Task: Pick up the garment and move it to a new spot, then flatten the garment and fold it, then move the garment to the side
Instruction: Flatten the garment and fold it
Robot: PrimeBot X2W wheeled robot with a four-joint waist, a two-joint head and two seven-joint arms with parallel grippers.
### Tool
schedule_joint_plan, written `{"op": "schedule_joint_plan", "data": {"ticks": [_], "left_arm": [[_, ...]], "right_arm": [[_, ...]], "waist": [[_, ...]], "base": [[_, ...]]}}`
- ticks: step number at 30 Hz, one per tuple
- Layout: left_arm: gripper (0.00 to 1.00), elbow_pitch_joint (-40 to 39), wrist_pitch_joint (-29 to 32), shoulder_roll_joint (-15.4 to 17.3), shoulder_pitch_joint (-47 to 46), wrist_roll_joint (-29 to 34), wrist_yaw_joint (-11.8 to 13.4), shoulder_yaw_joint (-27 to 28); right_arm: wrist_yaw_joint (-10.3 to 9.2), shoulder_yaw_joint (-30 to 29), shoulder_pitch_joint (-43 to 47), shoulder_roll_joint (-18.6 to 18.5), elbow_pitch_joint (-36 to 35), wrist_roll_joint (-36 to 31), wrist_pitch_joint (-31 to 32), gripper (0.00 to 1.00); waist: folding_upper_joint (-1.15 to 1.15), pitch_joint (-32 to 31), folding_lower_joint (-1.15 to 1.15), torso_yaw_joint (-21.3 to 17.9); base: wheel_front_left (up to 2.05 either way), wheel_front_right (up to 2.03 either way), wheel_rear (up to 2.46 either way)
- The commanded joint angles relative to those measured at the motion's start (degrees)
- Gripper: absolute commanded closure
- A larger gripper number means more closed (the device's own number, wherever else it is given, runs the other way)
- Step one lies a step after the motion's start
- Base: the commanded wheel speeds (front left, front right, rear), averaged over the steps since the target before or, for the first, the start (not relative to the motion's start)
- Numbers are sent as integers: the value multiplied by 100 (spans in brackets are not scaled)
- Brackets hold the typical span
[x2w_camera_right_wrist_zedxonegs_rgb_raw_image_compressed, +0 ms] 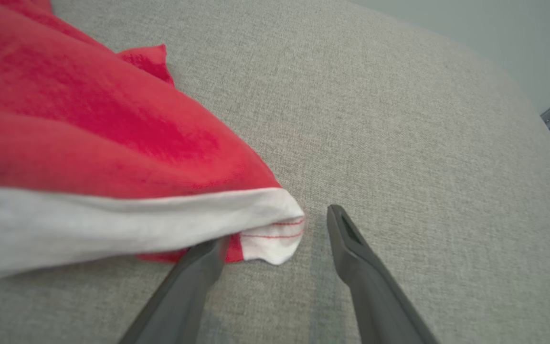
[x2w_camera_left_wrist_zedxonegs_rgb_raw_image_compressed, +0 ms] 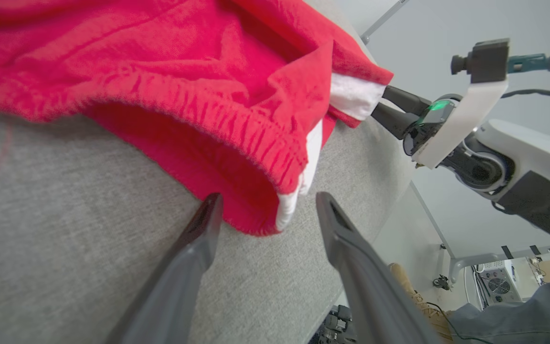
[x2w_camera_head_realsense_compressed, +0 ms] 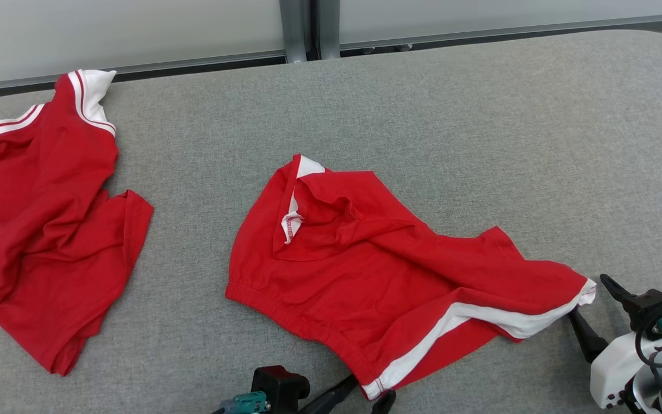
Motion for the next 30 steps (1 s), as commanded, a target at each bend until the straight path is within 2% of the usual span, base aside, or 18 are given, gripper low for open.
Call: {"op": "schedule_joint_plan", "data": {"ticks": [1, 2, 3, 4, 5, 6, 7, 12, 16, 19, 22, 27, 30], "left_arm": [[0, 28, -33, 35, -104, -40, -16, -10], [0, 46, -38, 34, -112, -64, -16, -30], [0, 60, -54, 32, -128, -69, -14, -50], [0, 70, -69, 30, -157, -81, -12, -68], [34, 85, -98, 27, -181, -99, -12, -79], [67, 98, -116, 25, -206, -108, -12, -95], [100, 108, -148, 25, -226, -119, -12, -85], [100, -2, -203, 125, -235, -211, 28, 33], [100, -681, -167, 321, -58, -388, 177, 327], [100, -1552, -32, 592, 36, -462, 405, 631], [100, -2470, 239, 870, 92, -505, 647, 899], [100, -3915, 924, 1318, -114, -569, 1011, 1257], [100, -4521, 1479, 1567, -497, -740, 1131, 1464]], "right_arm": [[1, 43, -47, -38, 31, 50, 12, 0], [0, 58, -51, -46, 29, 53, 7, 0], [1, 88, -54, -51, 33, 86, 12, 7], [1, 130, -61, -55, 34, 110, 20, 27], [0, 172, -67, -53, 28, 154, 21, 60], [0, 243, -67, -50, 23, 223, 50, 86], [1, 313, -71, -74, 9, 278, 71, 100], [0, 458, -39, -296, -198, 569, 114, 100], [0, 613, 177, -647, -855, 939, 410, 100], [0, 593, 450, -1014, -1769, 1384, 816, 100], [0, 318, 834, -1401, -2897, 1848, 1335, 100], [0, -547, 1444, -1884, -4745, 2503, 2251, 100], [0, -1078, 1637, -2086, -5643, 2794, 2761, 100]], "waist": [[0, 13, 0, 6], [0, 21, 0, 8], [0, 28, 0, 11], [0, 32, 0, 13], [0, 38, 0, 14], [0, 39, 0, 16], [0, 38, 0, 14], [0, -59, 0, -5], [0, -198, 0, -47], [0, -289, 0, -81], [0, -385, 0, -119], [0, -440, 0, -211], [0, -394, 0, -226]], "base": [[0, 0, 0], [0, 0, 0], [0, 0, 0], [0, 0, 0], [0, 0, 0], [0, 0, 0], [0, 0, 0], [0, 0, 0], [0, 0, 0], [0, 0, 0], [0, 0, 0], [0, 0, 0], [0, 0, 0]]}}
